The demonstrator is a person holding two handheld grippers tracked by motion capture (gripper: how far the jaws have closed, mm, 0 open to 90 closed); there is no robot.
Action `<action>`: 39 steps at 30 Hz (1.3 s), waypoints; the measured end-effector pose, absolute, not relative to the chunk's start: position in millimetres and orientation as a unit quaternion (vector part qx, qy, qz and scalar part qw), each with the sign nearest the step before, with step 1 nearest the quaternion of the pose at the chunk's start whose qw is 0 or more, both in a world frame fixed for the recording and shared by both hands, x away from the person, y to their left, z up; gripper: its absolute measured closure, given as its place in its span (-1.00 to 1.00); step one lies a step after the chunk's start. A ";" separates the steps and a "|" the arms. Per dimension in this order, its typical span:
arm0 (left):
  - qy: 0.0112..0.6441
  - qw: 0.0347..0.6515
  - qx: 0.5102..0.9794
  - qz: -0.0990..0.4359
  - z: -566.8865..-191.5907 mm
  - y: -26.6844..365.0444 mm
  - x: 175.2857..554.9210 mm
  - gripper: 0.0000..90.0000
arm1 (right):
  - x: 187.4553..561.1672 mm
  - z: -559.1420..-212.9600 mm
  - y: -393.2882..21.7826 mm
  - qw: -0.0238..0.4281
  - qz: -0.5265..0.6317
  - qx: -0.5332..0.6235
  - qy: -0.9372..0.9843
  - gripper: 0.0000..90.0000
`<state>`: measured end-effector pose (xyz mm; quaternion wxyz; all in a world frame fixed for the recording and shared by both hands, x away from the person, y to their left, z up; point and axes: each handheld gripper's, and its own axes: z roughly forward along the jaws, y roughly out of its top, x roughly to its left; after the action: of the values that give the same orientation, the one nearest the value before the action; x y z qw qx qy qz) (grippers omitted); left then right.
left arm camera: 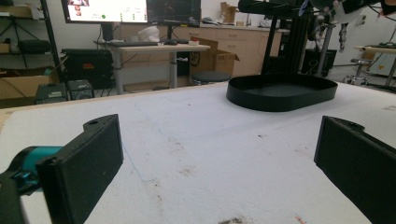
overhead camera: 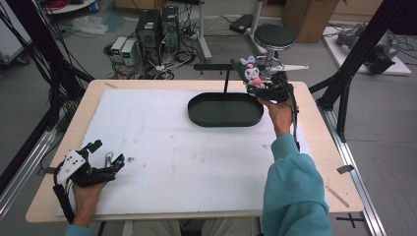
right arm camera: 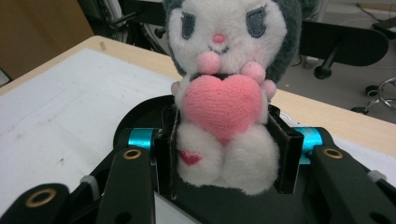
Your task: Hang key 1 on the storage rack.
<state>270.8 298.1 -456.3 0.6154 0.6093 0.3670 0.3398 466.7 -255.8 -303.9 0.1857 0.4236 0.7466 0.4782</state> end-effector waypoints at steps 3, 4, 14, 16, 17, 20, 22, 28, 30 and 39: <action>0.367 0.616 0.609 0.339 -456.3 298.0 270.7 -0.96 | 469.5 -306.2 -257.0 0.185 0.477 0.428 0.745 0.21; 0.367 0.616 0.609 0.339 -456.4 298.0 270.7 -0.96 | 470.0 -306.7 -257.2 0.185 0.477 0.428 0.745 0.21; 0.366 0.615 0.610 0.340 -456.4 298.0 270.7 -0.96 | 468.9 -308.6 -258.2 0.184 0.459 0.429 0.756 0.21; 0.365 0.614 0.611 0.340 -456.3 297.9 270.5 -0.96 | 468.1 -308.8 -258.3 0.184 0.457 0.431 0.756 0.21; 0.364 0.614 0.612 0.341 -456.4 297.9 270.5 -0.96 | 467.0 -310.1 -260.2 0.186 0.451 0.429 0.760 0.21; 0.365 0.614 0.612 0.340 -456.4 297.9 270.4 -0.96 | 464.3 -311.7 -262.8 0.184 0.449 0.435 0.759 0.21; 0.365 0.614 0.611 0.340 -456.4 297.9 270.4 -0.96 | 463.8 -312.6 -263.8 0.185 0.448 0.432 0.761 0.21; 0.365 0.614 0.611 0.340 -456.4 297.9 270.4 -0.96 | 458.7 -316.8 -267.7 0.183 0.439 0.432 0.767 0.21; 0.364 0.613 0.612 0.341 -456.4 297.9 270.4 -0.96 | 457.8 -318.7 -268.5 0.181 0.438 0.429 0.769 0.21; 0.364 0.614 0.612 0.341 -456.3 297.9 270.4 -0.96 | 458.7 -327.4 -264.2 0.179 0.409 0.421 0.790 0.21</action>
<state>270.4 297.9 -456.3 0.6137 0.6123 0.3638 0.3408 458.7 -264.2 -327.4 0.1789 0.4207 0.7895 0.4094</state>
